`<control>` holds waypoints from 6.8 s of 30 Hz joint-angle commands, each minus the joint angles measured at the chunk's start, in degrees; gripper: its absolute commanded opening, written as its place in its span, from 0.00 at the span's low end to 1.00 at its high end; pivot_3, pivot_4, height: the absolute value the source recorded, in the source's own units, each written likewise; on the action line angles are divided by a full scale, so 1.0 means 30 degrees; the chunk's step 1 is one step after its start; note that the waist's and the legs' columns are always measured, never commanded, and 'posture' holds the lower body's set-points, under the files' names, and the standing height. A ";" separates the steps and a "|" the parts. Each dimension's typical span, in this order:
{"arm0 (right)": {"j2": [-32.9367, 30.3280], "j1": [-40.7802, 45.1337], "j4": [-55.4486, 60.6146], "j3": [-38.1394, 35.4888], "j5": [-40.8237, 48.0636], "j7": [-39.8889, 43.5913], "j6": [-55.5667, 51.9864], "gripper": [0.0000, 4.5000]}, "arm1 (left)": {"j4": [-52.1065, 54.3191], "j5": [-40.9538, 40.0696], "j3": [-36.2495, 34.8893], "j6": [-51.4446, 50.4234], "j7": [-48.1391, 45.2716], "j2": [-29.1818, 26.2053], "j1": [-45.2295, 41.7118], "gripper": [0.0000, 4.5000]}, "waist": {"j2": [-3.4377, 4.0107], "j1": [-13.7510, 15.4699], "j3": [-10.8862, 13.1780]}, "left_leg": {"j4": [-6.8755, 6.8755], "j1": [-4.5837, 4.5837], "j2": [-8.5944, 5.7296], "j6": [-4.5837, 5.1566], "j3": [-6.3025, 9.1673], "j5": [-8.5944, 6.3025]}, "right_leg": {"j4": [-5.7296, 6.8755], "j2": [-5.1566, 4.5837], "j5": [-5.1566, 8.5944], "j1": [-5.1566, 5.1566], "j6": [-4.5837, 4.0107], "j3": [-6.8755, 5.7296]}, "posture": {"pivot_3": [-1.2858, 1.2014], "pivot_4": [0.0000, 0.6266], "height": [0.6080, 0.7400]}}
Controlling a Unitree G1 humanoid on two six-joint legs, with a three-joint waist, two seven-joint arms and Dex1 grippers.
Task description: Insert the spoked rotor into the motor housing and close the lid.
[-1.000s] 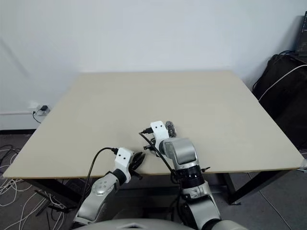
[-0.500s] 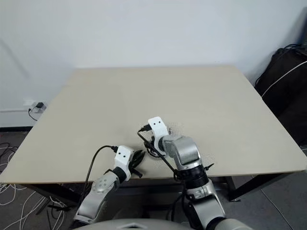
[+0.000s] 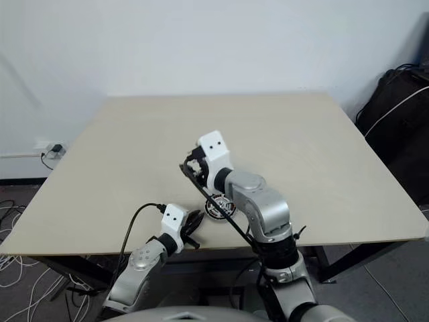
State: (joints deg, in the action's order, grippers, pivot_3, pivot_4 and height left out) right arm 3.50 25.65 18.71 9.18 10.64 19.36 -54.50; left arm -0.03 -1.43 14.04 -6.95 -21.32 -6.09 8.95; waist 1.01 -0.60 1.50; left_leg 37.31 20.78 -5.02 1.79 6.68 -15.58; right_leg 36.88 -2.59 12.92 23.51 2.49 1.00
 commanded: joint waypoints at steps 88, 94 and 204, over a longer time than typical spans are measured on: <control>-0.3270 -0.9139 0.2255 0.1063 0.1383 0.2898 1.6291 0.01 | -0.0180 0.1062 -0.0176 0.3606 0.1147 -0.0259 -0.0123 0.14 | -0.0139 0.0563 -0.0027 | 0.0087 -0.0079 0.0021 0.0010 -0.0023 -0.0007 | -0.0009 0.0014 -0.0020 -0.0144 0.0051 0.0006 | 0.52 0.00 1.00; -0.3456 -0.9187 0.2179 0.1124 0.1394 0.2725 1.6255 0.01 | -0.0265 0.1040 -0.0196 0.3646 0.1024 -0.0352 -0.0181 0.14 | -0.0140 0.0597 -0.0026 | 0.0086 -0.0078 0.0020 0.0014 -0.0025 -0.0007 | -0.0012 0.0013 -0.0019 -0.0142 0.0048 0.0008 | 0.52 0.00 1.00; -0.6509 -0.3585 -0.9048 0.2991 -0.3120 0.5397 1.2660 1.00 | 0.0059 0.1134 -0.0776 0.3700 0.1388 -0.0640 0.0350 0.14 | -0.0195 0.0587 0.0165 | 0.0053 -0.0240 0.0024 0.0020 -0.0038 -0.0031 | -0.0027 0.0005 0.0013 -0.0304 0.0017 0.0006 | 0.52 0.00 1.00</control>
State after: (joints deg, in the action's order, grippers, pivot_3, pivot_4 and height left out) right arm -15.79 13.29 -8.32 18.28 1.52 34.83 -17.66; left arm -2.90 2.13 11.81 3.28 -17.48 -8.01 10.32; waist 0.42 1.16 1.99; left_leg 37.46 20.06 -4.95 1.86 6.56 -15.67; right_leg 36.80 -2.58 12.96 22.59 2.54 1.02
